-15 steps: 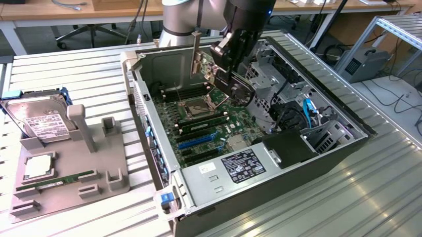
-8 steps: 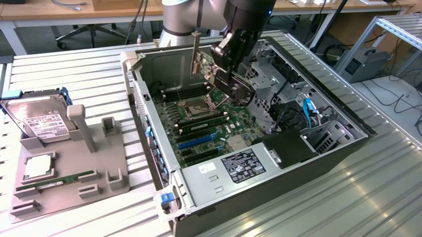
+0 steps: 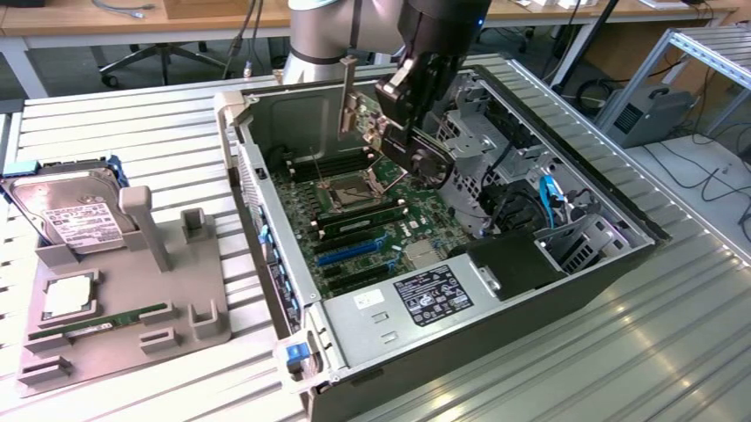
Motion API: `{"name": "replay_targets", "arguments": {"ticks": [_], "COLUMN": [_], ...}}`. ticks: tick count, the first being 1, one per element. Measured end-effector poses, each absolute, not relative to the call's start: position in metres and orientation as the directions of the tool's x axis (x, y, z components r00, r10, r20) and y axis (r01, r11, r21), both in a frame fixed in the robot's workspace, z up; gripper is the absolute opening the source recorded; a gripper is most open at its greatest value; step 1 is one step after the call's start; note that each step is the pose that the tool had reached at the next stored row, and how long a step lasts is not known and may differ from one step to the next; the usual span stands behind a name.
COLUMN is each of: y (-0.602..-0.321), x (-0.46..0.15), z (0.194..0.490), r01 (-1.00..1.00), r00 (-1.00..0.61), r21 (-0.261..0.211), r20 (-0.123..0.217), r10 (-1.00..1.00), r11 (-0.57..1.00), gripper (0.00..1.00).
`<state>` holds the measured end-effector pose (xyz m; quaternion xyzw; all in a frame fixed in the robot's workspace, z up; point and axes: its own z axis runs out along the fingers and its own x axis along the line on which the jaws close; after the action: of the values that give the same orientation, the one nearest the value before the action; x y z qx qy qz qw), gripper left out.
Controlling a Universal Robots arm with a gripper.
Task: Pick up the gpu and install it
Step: 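Insert the gpu into the slot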
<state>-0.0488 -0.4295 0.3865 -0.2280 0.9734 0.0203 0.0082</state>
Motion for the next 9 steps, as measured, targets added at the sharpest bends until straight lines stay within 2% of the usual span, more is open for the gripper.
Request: {"name": "replay_targets", "arguments": {"ticks": [9], "y": [-0.4295], "x": [-0.0488], "z": [0.3863], "r01": [-0.455], "r00": [-0.89], "r21": [0.036], "r20": [-0.025], "r10": [-0.454], "r11": [0.89], "gripper": [0.27]}}
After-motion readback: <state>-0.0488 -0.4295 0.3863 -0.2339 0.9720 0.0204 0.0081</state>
